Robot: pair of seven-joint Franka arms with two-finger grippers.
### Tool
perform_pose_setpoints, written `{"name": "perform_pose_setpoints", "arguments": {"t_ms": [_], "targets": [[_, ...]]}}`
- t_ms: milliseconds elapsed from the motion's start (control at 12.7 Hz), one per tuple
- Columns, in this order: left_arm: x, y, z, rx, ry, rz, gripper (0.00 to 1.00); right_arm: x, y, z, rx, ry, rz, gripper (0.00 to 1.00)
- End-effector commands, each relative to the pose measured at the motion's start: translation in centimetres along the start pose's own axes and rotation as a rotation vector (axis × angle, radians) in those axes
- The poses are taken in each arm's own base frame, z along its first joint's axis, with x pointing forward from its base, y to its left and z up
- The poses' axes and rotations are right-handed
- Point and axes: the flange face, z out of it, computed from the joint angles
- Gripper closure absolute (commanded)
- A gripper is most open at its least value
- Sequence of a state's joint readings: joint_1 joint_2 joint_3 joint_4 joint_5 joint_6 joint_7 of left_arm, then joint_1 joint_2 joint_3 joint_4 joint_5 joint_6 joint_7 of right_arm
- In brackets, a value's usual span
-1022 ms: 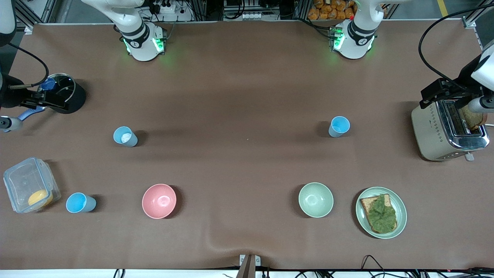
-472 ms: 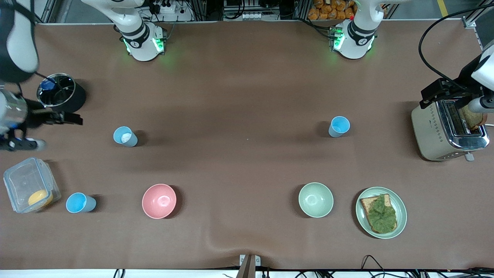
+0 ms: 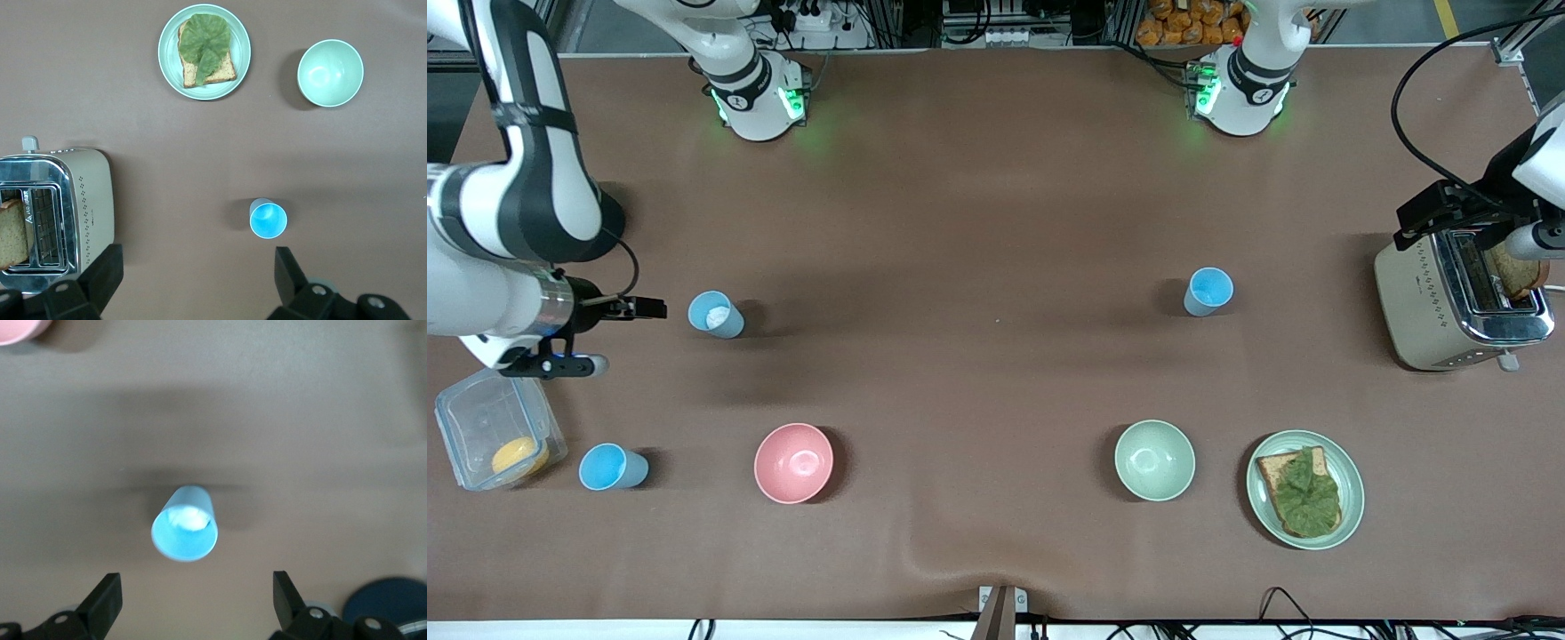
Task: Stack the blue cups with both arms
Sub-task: 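Reach the right gripper down to the light-blue paper cup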
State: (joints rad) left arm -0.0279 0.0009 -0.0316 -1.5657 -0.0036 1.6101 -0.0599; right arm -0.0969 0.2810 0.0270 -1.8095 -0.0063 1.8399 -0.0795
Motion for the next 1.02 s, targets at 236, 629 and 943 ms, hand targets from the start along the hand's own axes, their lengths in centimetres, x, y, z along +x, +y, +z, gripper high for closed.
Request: {"name": "perform_pose_setpoints", "arguments": {"t_ms": [236, 629, 943], "targets": [[-0.2, 0.1, -0.6, -0.012, -0.001, -0.018, 0.00, -2.0, 3.2, 8.4, -0.001, 0.024, -0.078, 0.00], [-0.1, 0.1, -0.5, -0.012, -0.003, -0.018, 0.00, -1.3, 3.0, 13.5, 0.027, -0.059, -0.077, 0.00], [-0.1, 0.1, -0.6, -0.012, -0.001, -0.020, 0.00, -1.2, 3.0, 15.1, 0.034, -0.084, -0.072, 0.00]]}}
